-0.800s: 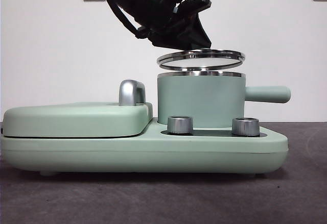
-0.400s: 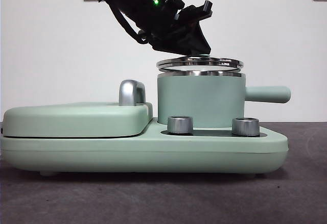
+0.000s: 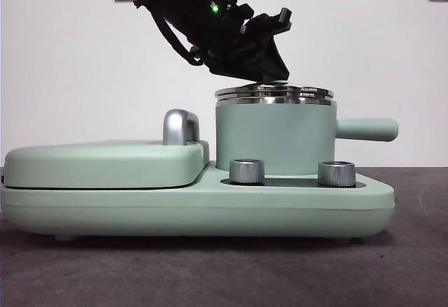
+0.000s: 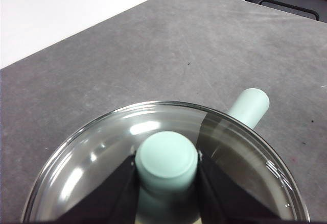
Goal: Put the buns in a small steamer
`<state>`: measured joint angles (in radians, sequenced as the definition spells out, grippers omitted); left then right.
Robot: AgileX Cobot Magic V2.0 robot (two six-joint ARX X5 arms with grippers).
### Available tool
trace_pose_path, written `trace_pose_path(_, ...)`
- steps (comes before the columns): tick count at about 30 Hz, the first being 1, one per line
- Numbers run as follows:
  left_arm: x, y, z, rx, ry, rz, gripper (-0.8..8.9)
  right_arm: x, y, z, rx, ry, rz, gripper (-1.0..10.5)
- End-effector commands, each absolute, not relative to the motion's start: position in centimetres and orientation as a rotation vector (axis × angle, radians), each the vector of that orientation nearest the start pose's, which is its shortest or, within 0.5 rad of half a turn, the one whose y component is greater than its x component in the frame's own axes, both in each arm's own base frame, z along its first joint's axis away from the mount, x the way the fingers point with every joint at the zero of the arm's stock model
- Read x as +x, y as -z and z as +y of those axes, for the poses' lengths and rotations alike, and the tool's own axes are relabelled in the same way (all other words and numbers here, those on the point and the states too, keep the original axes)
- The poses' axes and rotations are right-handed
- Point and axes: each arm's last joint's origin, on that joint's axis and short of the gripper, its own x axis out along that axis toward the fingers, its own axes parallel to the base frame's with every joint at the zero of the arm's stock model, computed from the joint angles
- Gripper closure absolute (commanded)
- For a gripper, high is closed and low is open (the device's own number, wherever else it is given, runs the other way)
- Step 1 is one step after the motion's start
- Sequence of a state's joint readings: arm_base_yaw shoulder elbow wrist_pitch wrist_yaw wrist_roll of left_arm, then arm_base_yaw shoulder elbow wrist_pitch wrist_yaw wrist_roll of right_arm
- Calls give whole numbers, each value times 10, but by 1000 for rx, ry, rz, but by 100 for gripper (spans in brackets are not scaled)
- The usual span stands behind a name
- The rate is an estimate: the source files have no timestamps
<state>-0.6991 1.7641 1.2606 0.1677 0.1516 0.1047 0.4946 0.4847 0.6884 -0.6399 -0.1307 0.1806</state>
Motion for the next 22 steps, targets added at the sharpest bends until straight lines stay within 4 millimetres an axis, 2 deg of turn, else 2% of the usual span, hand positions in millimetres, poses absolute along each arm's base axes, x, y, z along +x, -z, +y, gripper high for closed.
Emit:
trace_pose_path(1,309,-272,-274,190,874,247,799,88,-296,52,86,-579,476,568)
trace_pose_path(22,310,-260,-273,228,844,319,799,88,-296,52,79,-580,478,568)
